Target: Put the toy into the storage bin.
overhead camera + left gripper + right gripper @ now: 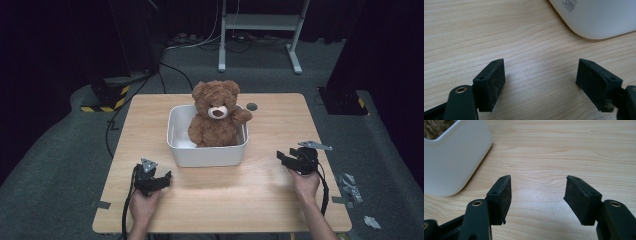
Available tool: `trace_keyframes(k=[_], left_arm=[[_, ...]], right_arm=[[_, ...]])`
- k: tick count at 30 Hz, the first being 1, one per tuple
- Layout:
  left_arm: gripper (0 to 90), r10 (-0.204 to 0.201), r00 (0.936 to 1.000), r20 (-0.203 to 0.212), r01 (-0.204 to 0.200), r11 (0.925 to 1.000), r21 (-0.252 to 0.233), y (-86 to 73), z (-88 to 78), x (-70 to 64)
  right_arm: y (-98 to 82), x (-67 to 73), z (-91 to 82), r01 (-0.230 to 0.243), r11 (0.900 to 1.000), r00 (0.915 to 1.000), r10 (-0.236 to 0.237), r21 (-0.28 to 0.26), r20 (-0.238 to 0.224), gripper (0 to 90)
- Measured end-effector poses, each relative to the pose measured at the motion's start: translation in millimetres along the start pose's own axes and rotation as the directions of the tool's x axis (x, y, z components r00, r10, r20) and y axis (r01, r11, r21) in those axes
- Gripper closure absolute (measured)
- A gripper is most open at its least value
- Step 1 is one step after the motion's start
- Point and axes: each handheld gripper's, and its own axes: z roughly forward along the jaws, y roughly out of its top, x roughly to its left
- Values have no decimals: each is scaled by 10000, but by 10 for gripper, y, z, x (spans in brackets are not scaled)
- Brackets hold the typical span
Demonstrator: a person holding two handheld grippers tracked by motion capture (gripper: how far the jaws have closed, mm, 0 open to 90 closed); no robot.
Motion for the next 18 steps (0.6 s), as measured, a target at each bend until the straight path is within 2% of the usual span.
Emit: trace_keyframes(k=[10,18], left_arm=[[230,-34,10000,6,34,10000,-26,0,2,-2],[230,-29,10000,5,29,10000,-23,0,2,-2]], right_arm=[[-25,16,95,88,9995,9998,-93,302,159,382],[-46,73,191,527,9966,9975,-556,640,435,381]])
